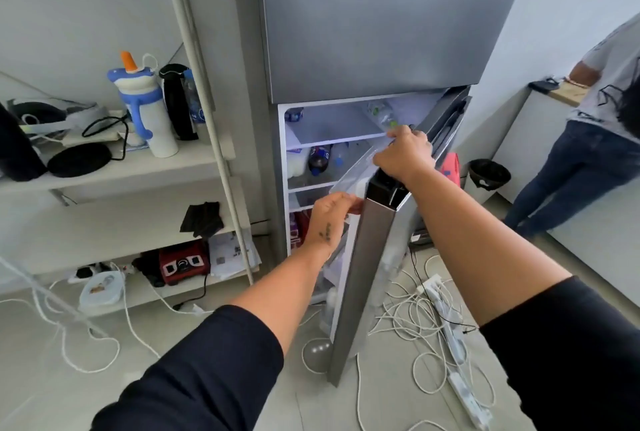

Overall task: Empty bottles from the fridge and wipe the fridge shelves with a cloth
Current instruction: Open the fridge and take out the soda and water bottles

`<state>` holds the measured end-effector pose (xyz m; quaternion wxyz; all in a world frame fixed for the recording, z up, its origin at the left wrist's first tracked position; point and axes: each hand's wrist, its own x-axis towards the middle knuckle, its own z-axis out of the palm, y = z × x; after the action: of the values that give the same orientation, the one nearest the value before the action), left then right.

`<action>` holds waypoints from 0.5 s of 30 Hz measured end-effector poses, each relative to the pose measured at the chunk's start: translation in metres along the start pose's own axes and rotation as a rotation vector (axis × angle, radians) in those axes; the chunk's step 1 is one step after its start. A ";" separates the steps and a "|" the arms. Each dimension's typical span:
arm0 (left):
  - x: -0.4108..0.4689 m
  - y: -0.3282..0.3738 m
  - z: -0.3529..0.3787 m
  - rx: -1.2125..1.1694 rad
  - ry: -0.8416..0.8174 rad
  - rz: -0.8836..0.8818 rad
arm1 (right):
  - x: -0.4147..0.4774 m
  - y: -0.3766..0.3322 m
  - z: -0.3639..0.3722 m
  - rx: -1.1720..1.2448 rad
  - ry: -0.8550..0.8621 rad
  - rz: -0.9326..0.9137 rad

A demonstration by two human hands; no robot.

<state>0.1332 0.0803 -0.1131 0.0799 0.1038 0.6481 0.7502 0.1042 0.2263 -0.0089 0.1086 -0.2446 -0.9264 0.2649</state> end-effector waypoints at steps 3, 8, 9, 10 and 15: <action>-0.025 -0.010 0.034 0.088 -0.041 0.003 | -0.011 0.037 -0.022 -0.002 -0.008 0.015; -0.055 -0.041 0.098 0.202 0.040 -0.005 | -0.028 0.111 -0.067 0.126 -0.019 -0.005; -0.056 -0.047 0.106 0.248 0.069 0.005 | -0.031 0.123 -0.076 0.118 -0.007 -0.022; -0.061 -0.052 0.118 0.283 0.092 0.016 | -0.034 0.140 -0.089 0.093 0.002 -0.044; -0.065 -0.072 0.132 0.568 0.102 -0.008 | -0.035 0.194 -0.141 -0.122 -0.043 -0.091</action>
<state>0.2292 0.2002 -0.1694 0.0181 0.0815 0.8357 0.5428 0.2572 0.4134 0.0008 0.0857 -0.2026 -0.9530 0.2081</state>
